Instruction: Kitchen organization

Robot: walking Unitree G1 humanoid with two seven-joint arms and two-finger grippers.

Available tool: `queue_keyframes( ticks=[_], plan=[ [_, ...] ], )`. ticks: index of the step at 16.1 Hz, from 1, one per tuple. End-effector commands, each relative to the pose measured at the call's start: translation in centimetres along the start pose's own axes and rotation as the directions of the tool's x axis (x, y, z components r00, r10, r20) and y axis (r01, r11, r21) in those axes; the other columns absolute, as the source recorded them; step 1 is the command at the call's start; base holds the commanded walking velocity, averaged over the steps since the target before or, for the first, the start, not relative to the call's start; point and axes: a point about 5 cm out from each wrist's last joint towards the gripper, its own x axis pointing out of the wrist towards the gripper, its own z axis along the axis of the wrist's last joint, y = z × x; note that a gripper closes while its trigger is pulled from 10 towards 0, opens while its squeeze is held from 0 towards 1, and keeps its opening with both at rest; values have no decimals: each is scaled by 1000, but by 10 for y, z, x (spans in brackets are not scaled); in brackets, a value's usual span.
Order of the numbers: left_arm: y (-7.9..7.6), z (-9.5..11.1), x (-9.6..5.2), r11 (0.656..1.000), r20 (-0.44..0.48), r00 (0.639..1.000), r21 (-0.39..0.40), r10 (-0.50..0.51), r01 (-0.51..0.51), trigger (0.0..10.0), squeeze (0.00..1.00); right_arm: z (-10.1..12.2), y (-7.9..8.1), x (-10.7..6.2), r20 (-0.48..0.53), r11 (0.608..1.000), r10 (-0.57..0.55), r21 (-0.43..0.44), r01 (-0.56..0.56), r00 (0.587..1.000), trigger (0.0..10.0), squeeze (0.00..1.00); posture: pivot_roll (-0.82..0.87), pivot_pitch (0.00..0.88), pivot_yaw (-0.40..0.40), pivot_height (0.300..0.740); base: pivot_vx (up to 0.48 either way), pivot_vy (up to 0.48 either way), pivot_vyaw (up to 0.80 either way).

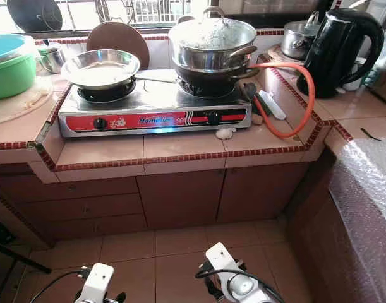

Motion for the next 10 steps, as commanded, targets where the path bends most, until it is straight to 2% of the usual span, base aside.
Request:
queue_keyframes(
  ticks=[1, 2, 6, 10],
  plan=[
    [3, -3, -1, 999, -5, 1000, -29, 14, -14, 10000, 0, 5, -1, 0, 9, 1000, 7, -26, -7, 1000, 10000, 0, 18, 0, -12, 740, 0, 0, 0],
    [4, -5, -2, 999, -9, 1000, -46, 17, -17, 10000, 0, 8, -2, 1, 16, 998, 10, -61, -9, 1000, 10000, 0, 15, 0, -13, 740, 0, 0, 763],
    [4, -5, -1, 1000, -16, 1000, -21, 2, -2, 10000, 0, 10, -1, 1, 20, 998, 18, -68, -17, 1000, 10000, 0, 4, 0, -10, 740, 0, 0, 784],
    [2, -4, -1, 1000, -17, 1000, -18, -10, 10, 10000, 0, 5, 2, 1, 9, 996, 34, -87, -33, 999, 10000, 0, 1, 0, -11, 740, 0, 0, 0]
  ],
)
